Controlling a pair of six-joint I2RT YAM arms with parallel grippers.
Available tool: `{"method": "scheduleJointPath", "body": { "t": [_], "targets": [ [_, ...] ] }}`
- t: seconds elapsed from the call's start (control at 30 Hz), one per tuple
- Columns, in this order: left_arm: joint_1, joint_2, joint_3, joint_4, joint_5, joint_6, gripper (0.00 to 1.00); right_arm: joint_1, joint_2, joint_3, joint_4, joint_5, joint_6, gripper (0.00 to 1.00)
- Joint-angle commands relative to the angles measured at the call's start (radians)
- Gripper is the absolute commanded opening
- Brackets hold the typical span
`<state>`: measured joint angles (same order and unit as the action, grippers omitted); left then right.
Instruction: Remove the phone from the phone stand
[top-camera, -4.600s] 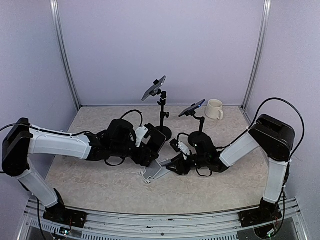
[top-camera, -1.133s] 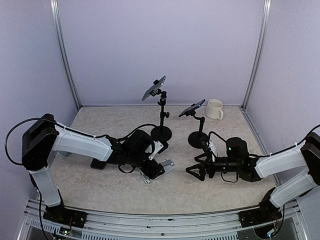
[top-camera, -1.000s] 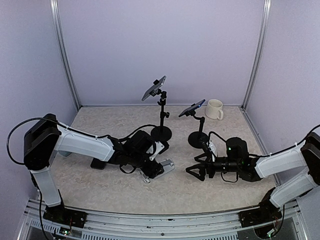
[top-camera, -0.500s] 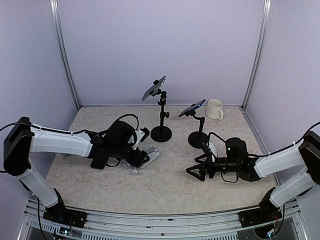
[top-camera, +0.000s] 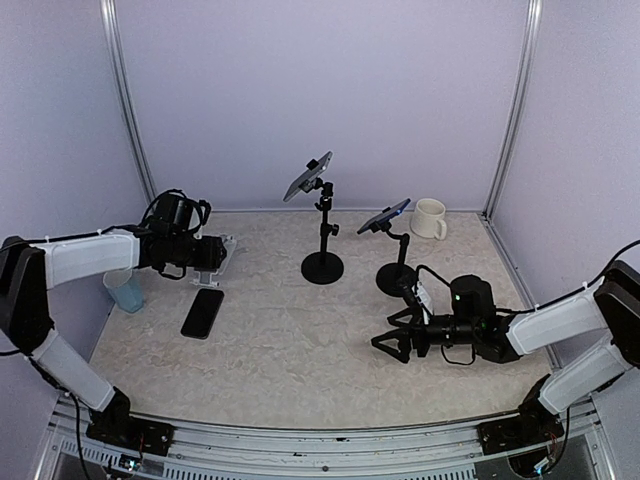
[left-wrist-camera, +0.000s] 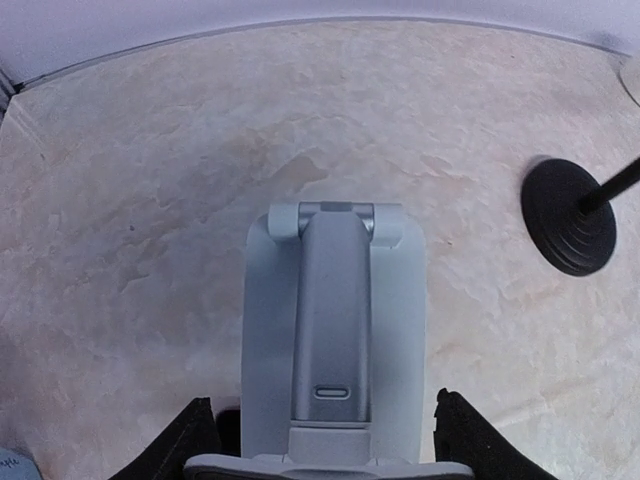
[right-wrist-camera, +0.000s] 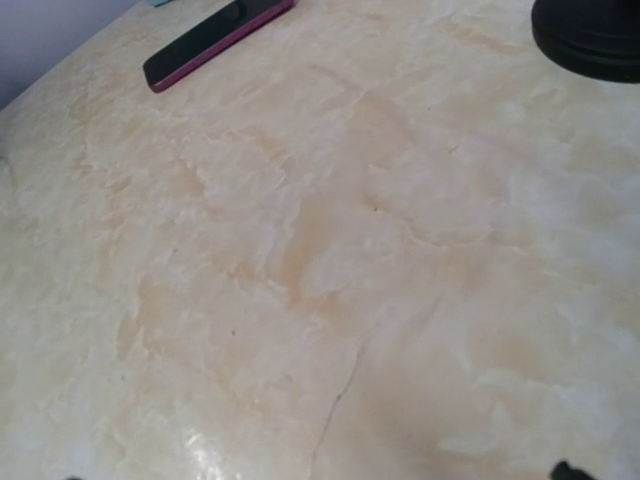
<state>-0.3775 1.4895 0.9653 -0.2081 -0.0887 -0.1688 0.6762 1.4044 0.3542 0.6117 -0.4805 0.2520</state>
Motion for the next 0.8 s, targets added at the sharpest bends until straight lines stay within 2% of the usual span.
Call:
{"method": "scheduleJointPath", "body": {
  "t": [0.0,0.53,0.77],
  "targets": [
    [0.043,0.101,0.103,0.005,-0.035,-0.002,0.44,-0.013,0.002,0.018,0.020,-0.020,-0.006,1.00],
    [0.083,0.490,0.380,0.039,-0.082,0.034,0.43,-0.013,-0.075,0.026,-0.043,-0.008,-0.018,1.00],
    [0.101,0.580,0.431,0.028,-0.077,0.030,0.45,-0.013,-0.126,0.061,-0.082,0.004,-0.028,1.00]
  ]
}}
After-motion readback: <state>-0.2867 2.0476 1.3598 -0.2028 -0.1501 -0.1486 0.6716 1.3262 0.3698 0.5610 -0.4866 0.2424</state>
